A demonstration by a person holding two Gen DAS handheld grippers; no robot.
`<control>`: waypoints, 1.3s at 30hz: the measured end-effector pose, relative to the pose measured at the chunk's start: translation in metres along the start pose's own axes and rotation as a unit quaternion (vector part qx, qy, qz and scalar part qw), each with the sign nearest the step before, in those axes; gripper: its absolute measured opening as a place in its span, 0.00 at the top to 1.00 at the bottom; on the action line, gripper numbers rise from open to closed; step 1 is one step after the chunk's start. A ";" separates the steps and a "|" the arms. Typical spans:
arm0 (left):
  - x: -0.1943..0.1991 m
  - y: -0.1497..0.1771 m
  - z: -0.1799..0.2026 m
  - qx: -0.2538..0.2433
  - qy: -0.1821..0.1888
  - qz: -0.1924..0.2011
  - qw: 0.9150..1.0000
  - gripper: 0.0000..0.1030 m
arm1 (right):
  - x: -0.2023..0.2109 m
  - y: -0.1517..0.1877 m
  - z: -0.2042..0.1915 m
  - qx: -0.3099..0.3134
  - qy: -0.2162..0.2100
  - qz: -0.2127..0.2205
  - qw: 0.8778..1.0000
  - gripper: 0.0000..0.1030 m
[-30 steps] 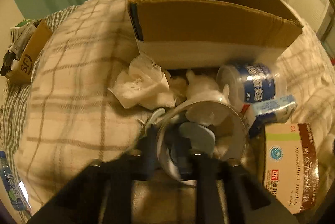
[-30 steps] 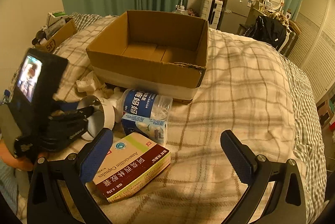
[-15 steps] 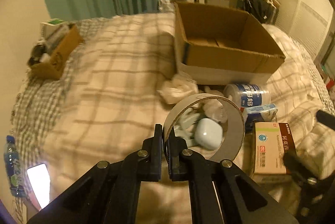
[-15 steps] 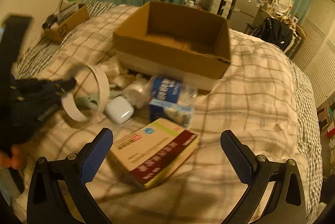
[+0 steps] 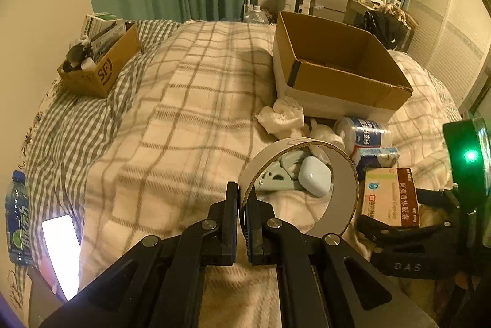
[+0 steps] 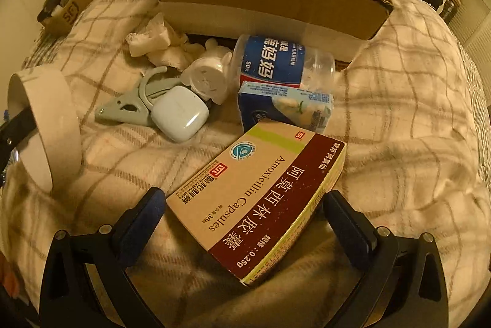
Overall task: Organize objects
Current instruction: 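Grasp the white tape roll with the left gripper while the right grasps the amoxicillin box, then carry the tape roll and amoxicillin box into the cardboard box and release both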
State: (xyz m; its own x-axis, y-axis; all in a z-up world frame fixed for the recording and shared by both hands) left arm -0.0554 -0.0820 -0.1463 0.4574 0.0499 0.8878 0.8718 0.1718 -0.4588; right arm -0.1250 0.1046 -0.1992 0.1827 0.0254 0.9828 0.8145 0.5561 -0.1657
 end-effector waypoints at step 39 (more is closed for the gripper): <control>0.044 -0.031 0.030 -0.004 0.017 0.027 0.999 0.96 | 0.130 0.000 0.004 0.057 0.020 0.203 0.977 0.16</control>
State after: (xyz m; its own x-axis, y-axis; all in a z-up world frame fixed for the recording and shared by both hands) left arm -0.0676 -0.0556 -0.0924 0.5091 0.0258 0.8603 0.8471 0.1617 -0.5062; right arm -0.1038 0.1108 -0.0712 0.5013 0.2325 0.8334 0.6034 0.5964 -0.5293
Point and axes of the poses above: each gripper's, at about its wrist camera, not at the fingertips, and x roughly against the way its jaws point, z to its right, y to its underside, the point moved 7 cm from there along -x, roughly the way its jaws point, and after that the axes turned 9 degrees about -z, right-handed, at the moved point
